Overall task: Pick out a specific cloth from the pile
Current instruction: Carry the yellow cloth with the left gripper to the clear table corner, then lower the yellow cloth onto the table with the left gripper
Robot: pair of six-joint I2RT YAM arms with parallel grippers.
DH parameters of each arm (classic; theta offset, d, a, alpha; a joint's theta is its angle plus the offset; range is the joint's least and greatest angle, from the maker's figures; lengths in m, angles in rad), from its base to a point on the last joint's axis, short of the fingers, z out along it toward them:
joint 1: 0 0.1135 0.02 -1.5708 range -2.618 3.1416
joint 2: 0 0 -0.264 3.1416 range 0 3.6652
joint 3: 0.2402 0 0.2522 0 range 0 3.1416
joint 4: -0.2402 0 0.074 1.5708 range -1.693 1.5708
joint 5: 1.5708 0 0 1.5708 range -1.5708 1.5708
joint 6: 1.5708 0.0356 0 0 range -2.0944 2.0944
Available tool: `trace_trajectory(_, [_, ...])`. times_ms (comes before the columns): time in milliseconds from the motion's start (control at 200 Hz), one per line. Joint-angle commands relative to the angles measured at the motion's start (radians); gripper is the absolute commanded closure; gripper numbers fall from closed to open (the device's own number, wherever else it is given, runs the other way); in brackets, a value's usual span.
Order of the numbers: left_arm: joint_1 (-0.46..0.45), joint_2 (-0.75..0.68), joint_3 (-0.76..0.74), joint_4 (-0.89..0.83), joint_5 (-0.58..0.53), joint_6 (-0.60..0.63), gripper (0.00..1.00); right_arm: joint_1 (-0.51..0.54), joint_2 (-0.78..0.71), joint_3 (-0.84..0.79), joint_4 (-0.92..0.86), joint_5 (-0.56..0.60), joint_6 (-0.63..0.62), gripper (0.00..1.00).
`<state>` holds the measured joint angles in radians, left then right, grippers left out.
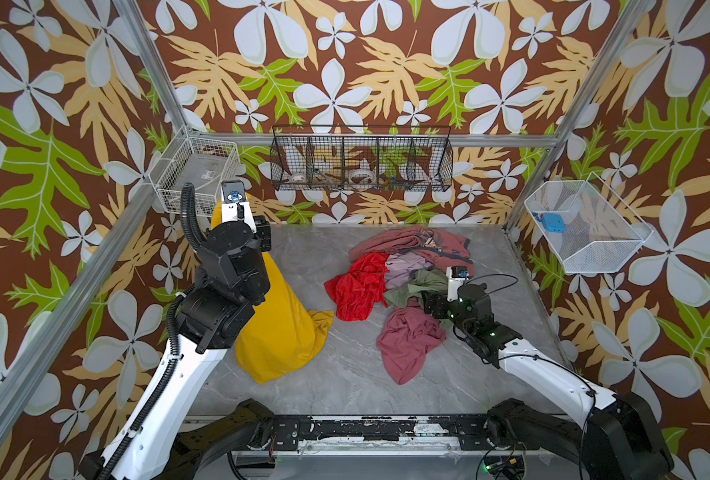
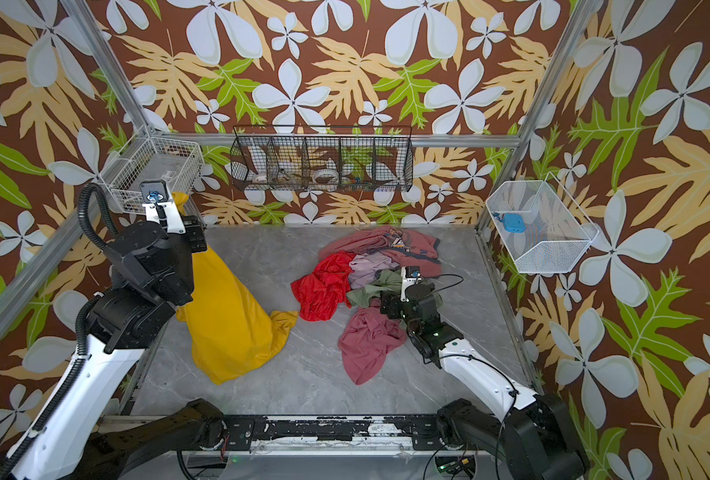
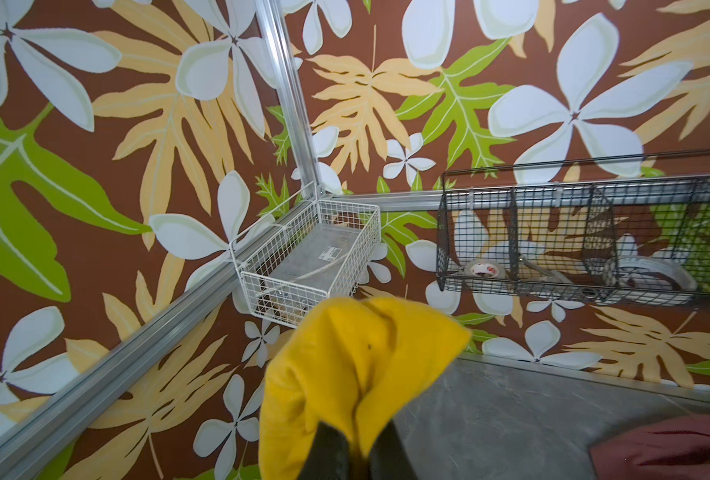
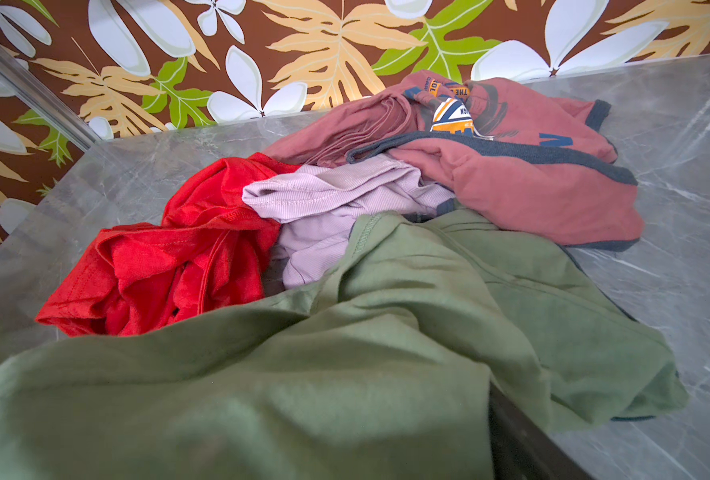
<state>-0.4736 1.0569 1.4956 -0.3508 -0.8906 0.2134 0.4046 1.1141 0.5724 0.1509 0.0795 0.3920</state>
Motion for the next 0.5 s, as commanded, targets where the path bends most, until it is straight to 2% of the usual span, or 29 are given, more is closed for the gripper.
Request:
trace_trajectory(0, [0.010,0.009,-0.028,0.057,0.039,0.022,1.00,0.001,-0.008,0.001,-0.001,0.023,-0.010,0.15])
trace_trajectory(95, [0.010,0.026,-0.029,0.047,0.078,-0.015,1.00,0.002,-0.008,0.001,-0.002,0.027,-0.010,0.16])
trace_trajectory(220, [-0.002,-0.003,-0.083,0.038,0.257,-0.180,1.00,0.017,-0.008,0.003,-0.006,0.050,-0.020,0.17])
trace_trajectory(330, [-0.061,-0.038,-0.185,0.037,0.243,-0.282,1.00,0.027,-0.013,0.002,-0.011,0.069,-0.025,0.17])
trace_trajectory(495, [-0.074,-0.098,-0.382,0.024,0.446,-0.569,1.00,0.027,-0.011,-0.002,-0.007,0.071,-0.025,0.17])
